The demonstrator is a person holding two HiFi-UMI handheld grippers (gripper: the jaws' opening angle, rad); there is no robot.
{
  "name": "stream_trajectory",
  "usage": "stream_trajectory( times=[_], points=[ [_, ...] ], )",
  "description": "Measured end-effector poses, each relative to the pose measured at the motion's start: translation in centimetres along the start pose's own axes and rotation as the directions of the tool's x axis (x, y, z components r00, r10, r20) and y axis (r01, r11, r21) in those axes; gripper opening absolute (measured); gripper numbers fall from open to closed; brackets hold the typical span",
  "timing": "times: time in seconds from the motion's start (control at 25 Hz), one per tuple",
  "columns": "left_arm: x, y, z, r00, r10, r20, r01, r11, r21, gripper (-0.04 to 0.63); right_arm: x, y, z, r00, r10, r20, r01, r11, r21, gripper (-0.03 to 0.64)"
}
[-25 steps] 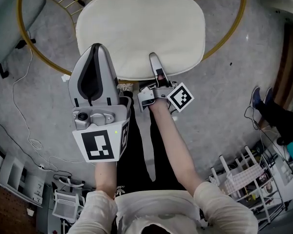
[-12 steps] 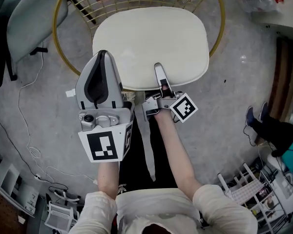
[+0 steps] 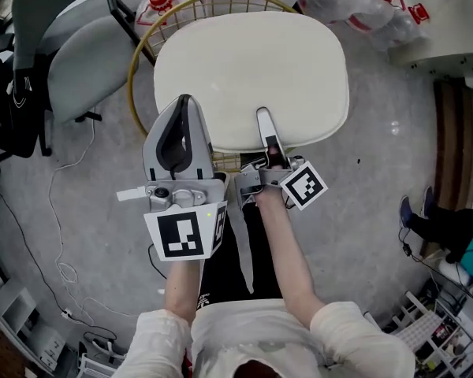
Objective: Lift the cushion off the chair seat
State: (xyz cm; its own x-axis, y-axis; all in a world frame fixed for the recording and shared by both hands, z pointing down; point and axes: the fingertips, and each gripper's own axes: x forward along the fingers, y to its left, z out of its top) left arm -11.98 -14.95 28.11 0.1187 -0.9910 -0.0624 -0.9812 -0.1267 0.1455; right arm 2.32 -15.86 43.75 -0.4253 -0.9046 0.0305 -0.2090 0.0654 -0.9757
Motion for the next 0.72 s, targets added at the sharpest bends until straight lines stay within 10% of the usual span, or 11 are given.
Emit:
stream_trajectory(
  times=[0.44, 0.72],
  points=[
    [-0.2, -1.3, 19.0, 0.989, 0.006, 0.145, -0.007, 1.000, 0.006, 0.014, 1.8, 22.6, 5.7, 0.971, 0.231, 0.067, -0.224, 0.970, -0.093, 0.043],
    [0.1, -3.3, 31.2, 0.970, -0.038, 0.241, 0.021, 0.997, 0.074, 0.014, 2.5, 38.9, 10.4, 0.914, 0.402, 0.050, -0.370, 0.878, -0.303, 0.043]
  ],
)
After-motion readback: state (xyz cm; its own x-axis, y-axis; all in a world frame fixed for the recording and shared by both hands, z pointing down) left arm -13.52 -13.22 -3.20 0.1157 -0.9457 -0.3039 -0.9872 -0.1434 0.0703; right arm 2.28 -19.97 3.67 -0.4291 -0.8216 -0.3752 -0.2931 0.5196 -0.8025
